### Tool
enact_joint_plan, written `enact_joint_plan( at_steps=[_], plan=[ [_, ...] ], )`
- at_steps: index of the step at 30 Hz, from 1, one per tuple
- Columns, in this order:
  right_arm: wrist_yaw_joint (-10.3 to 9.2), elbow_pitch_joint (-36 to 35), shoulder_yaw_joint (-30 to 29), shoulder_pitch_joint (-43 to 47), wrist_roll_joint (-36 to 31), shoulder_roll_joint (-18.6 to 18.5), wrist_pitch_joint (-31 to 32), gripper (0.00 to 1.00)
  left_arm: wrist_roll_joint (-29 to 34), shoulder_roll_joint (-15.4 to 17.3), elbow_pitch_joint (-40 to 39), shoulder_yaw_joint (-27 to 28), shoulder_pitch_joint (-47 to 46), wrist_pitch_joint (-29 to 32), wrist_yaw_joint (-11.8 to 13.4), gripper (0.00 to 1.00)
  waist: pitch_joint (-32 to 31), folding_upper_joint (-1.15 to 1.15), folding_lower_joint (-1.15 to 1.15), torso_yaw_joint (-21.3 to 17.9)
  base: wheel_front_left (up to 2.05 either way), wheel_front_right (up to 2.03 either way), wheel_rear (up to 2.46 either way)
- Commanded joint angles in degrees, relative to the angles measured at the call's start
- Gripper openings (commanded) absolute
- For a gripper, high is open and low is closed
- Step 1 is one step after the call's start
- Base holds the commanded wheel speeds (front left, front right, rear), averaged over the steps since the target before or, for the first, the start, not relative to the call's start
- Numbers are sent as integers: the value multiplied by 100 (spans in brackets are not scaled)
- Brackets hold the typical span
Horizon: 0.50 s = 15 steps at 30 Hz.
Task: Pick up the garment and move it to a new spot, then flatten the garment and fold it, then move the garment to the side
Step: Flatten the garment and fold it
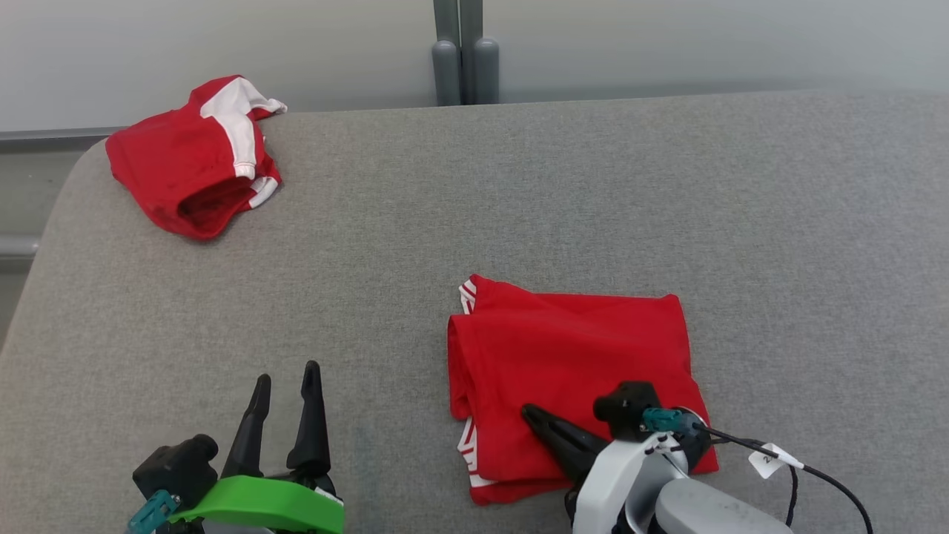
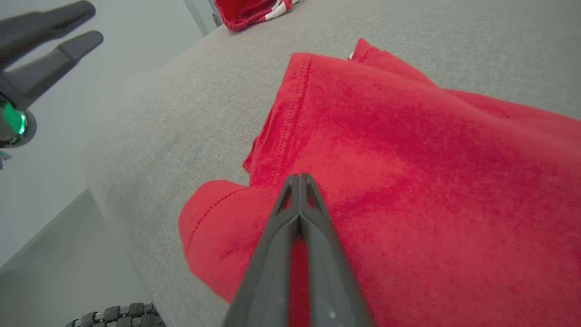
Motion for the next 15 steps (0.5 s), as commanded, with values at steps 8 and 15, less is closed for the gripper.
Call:
enact_joint_plan(
  at_steps=[8, 15],
  plan=[
    [2, 809, 1098, -282, 421, 285, -13, 0, -25, 12, 56, 48, -99, -8, -27, 100, 17, 0, 0, 310, 0, 0, 0],
    [1, 1011, 1590, -496, 765, 349, -192, 0, -22, -20, 70, 110, -52, -26, -27, 100, -26, 0, 0, 299, 0, 0, 0]
  ],
)
